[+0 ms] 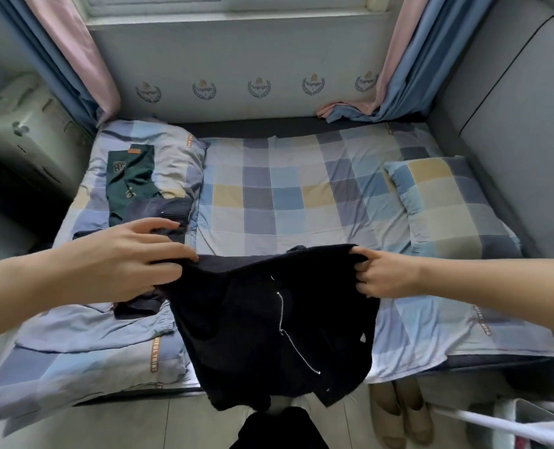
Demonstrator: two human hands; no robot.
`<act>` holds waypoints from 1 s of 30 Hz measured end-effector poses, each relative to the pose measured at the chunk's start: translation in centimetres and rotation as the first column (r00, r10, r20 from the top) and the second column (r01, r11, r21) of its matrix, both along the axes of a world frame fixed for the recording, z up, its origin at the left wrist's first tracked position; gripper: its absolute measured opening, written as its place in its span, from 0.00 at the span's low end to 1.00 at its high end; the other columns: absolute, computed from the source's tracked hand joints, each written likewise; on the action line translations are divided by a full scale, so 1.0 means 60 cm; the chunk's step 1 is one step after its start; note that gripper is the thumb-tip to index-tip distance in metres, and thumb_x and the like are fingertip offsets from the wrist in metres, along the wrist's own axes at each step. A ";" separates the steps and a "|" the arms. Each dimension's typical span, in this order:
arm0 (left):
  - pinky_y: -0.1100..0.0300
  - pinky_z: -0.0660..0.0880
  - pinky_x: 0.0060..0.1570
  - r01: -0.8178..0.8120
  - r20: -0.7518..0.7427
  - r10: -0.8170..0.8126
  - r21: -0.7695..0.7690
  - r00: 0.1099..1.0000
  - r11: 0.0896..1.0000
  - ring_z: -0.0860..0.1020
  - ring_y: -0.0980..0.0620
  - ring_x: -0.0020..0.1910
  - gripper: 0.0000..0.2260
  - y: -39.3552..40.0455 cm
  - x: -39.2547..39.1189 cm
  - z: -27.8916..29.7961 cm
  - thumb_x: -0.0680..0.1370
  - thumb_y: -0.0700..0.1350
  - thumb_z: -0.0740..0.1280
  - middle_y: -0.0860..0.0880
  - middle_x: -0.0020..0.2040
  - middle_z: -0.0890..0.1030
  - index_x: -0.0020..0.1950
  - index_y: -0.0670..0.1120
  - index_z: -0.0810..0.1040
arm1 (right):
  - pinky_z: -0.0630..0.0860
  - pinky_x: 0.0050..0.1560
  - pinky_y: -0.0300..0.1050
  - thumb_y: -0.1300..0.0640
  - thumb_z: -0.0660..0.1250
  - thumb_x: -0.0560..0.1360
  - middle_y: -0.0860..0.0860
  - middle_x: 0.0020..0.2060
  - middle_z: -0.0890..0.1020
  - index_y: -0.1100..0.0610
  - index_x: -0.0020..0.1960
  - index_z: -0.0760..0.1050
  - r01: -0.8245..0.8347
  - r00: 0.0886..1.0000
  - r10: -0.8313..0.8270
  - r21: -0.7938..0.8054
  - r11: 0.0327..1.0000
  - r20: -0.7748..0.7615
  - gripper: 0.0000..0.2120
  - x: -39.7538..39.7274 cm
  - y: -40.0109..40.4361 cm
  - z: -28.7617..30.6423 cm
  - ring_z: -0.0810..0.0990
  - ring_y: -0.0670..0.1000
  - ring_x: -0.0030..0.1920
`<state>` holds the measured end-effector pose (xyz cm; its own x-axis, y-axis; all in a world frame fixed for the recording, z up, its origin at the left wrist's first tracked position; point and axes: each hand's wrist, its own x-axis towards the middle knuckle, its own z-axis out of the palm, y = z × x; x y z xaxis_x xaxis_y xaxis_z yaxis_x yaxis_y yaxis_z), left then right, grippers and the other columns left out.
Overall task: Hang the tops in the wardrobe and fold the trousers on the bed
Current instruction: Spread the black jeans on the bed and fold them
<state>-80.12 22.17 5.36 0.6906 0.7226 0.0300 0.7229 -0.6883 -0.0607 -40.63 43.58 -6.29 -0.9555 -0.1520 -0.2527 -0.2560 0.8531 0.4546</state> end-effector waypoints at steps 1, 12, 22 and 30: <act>0.44 0.71 0.60 -0.012 -0.100 0.010 -0.020 0.995 1.000 0.76 0.47 0.52 0.06 0.000 -0.022 -0.008 0.73 0.48 0.66 0.47 0.54 0.81 0.49 0.52 0.73 | 0.56 0.71 0.60 0.50 0.67 0.72 0.48 0.28 0.76 0.53 0.34 0.74 -0.001 0.999 -0.002 -0.071 0.997 -0.041 0.10 0.006 0.010 0.012 0.79 0.52 0.37; 0.54 0.70 0.50 -0.409 -0.252 0.387 -0.041 0.887 0.911 0.79 0.51 0.37 0.28 -0.006 -0.116 -0.102 0.81 0.63 0.48 0.56 0.39 0.77 0.32 0.53 0.78 | 0.71 0.41 0.37 0.47 0.58 0.80 0.52 0.40 0.77 0.61 0.44 0.77 0.206 0.721 -0.640 -0.799 0.565 -0.267 0.18 0.026 0.015 0.131 0.72 0.43 0.38; 0.65 0.76 0.38 -0.493 0.426 0.897 -0.760 0.114 0.424 0.73 0.61 0.29 0.14 0.051 -0.099 -0.090 0.81 0.38 0.62 0.56 0.29 0.74 0.39 0.52 0.78 | 0.82 0.42 0.56 0.56 0.65 0.77 0.55 0.35 0.76 0.62 0.43 0.68 0.348 0.302 -0.858 -0.886 -0.307 0.416 0.11 0.089 0.042 0.162 0.80 0.47 0.35; 0.68 0.61 0.25 -0.617 0.311 0.934 -0.705 0.175 0.350 0.69 0.50 0.30 0.17 0.112 -0.084 -0.083 0.71 0.47 0.75 0.47 0.30 0.70 0.40 0.39 0.70 | 0.72 0.34 0.48 0.51 0.66 0.76 0.57 0.38 0.75 0.51 0.50 0.70 0.225 0.217 -0.890 -0.908 -0.353 0.400 0.07 0.068 0.090 0.139 0.75 0.51 0.36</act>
<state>-85.18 28.90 0.36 -0.3484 0.8960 -0.2752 0.5977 0.4385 0.6712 -36.53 48.97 2.05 -0.4820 0.8319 -0.2751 0.5678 0.0575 -0.8211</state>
